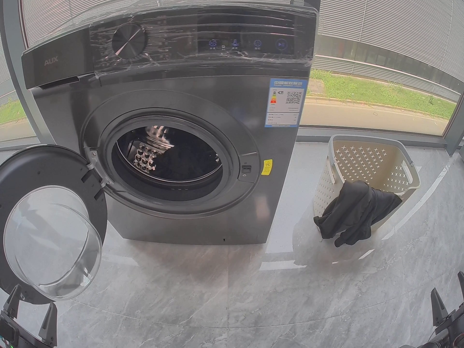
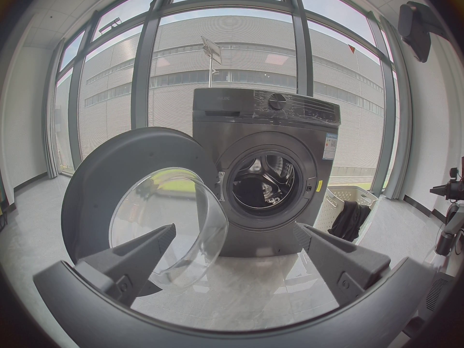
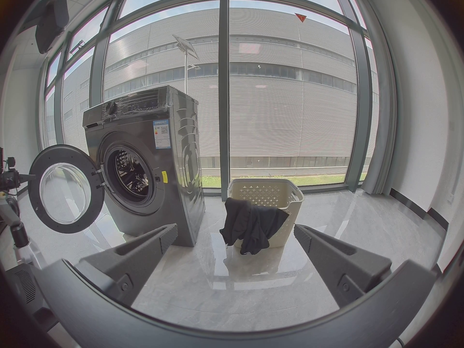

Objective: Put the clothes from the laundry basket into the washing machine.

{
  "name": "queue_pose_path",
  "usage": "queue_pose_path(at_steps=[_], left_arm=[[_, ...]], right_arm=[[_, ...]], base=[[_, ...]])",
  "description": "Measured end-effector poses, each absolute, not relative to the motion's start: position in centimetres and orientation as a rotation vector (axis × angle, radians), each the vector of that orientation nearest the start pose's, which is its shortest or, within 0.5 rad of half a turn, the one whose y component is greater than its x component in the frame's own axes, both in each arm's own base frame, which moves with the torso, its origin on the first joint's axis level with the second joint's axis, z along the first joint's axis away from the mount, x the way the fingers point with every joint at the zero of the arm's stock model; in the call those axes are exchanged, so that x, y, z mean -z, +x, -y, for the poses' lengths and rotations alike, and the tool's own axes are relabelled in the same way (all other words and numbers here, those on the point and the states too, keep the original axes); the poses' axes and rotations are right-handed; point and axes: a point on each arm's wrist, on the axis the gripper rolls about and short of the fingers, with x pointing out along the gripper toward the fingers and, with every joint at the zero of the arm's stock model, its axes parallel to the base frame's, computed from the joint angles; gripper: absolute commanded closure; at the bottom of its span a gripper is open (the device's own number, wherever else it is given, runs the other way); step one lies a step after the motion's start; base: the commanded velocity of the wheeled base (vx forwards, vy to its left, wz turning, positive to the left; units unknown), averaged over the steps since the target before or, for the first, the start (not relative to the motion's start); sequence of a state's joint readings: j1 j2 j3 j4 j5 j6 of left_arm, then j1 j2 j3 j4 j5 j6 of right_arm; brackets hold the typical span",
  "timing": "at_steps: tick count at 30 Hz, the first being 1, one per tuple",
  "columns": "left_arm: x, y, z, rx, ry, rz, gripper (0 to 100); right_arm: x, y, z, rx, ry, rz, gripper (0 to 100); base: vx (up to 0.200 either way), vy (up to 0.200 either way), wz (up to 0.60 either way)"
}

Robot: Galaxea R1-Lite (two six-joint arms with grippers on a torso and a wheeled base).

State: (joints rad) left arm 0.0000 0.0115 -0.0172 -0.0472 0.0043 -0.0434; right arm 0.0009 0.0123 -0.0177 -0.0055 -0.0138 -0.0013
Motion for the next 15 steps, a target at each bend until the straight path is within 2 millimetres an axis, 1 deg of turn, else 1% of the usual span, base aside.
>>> queue_pose_path(at_steps=[6, 12, 15], left_arm=[[-8.56, -2.33, -0.01, -0.006, -0.026, 0.055, 0], [-8.56, -2.33, -0.02, -0.007, -0.027, 0.053, 0], [-8.29, -2.32, 0.03, 0.012, -0.037, 0.026, 0]], right_arm=[[-8.12, -2.32, 0.03, 0.012, -0.001, 0.01, 0], [-8.12, -2.31, 0.03, 0.012, -0.002, 0.01, 0], [-8.12, -2.31, 0.04, 0.012, -0.001, 0.01, 0]], base=[[0.0, -0.2, 0.0], [0.0, 0.0, 0.0], [0.2, 0.0, 0.0]])
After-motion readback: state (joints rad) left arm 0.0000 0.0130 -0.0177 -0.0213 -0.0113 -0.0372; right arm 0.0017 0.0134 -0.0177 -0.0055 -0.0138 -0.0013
